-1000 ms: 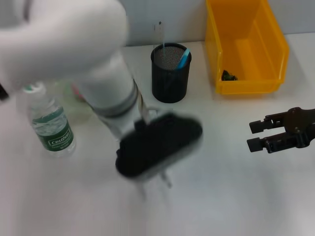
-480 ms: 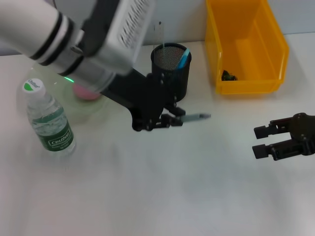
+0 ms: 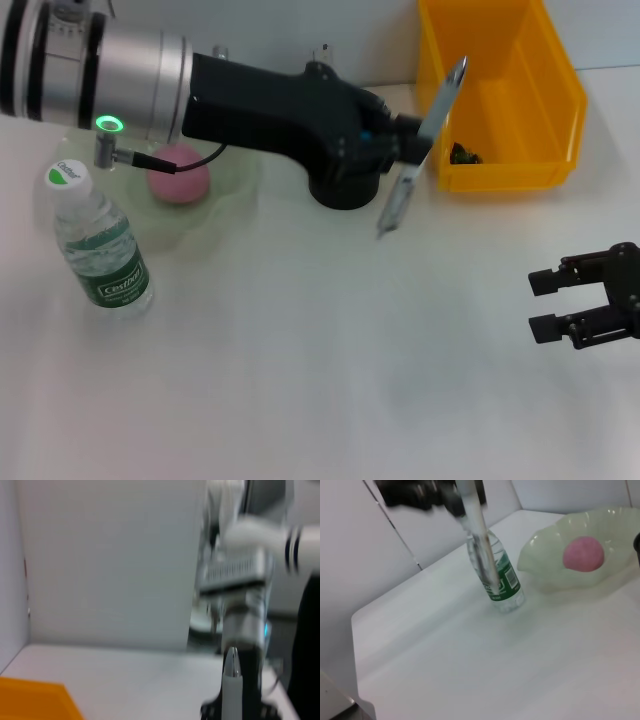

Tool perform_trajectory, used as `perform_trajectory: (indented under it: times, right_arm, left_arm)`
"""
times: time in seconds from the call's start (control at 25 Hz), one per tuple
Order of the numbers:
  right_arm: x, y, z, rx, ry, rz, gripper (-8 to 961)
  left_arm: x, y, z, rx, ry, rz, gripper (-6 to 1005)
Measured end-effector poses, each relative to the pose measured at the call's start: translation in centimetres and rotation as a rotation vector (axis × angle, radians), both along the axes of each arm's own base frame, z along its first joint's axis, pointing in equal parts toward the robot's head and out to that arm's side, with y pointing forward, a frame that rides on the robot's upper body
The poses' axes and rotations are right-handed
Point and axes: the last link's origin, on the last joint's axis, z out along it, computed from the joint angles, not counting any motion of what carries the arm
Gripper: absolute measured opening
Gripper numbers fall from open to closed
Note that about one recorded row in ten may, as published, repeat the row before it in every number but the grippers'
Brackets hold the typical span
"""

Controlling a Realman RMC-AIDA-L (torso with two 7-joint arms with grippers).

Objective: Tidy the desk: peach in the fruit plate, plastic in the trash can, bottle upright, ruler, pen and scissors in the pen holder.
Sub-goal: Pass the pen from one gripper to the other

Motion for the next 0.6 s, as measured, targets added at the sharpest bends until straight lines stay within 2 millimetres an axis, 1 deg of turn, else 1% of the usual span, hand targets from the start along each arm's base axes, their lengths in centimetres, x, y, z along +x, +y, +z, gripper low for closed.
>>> perform_trajectory:
  times: [0.12,0.16,0.2,0.24,0.28,0.32,0.36,0.44,0.6]
  right_arm:
    - [0.2,-0.2,0.0,0.010,-0.008,0.033,766]
    - [0.4,-0.3,0.2,0.017,-0.014,0.049,766]
    - [0.4,-0.3,0.2,0.017,-0.014,0.049,766]
    - [0.4,-0.4,0.3,0.023,-0.017,0.059,766]
    - [0.5,-0.4,0.6,0.035,-0.017,0.073,766]
    - [0.5,-0.4,0.6,0.035,-0.017,0.073,766]
    - [0.6,-0.5,1.0,0.052,-0.010,0.092,766]
    - [0.6,-0.5,1.2,0.060,-0.008,0.101,766]
    - [0.5,-0.5,1.6,0.089,-0.012,0.138,766]
  left_arm:
    - [0.3,-1.0,0.3,-0.054,-0.139,0.058,133]
    - [0.4,-1.8,0.2,-0.093,-0.230,0.091,133]
    - [0.4,-1.8,0.2,-0.093,-0.230,0.091,134]
    - [0.3,-2.2,0.2,-0.108,-0.268,0.106,134]
    - [0.1,-2.9,-0.1,-0.139,-0.347,0.140,134]
    - [0.1,-2.9,-0.1,-0.139,-0.347,0.140,134]
    - [-0.1,-3.2,-0.3,-0.149,-0.381,0.164,134]
    - [-0.4,-3.5,-0.9,-0.170,-0.432,0.221,134]
    - [-1.4,-3.4,-2.3,-0.191,-0.500,0.360,134]
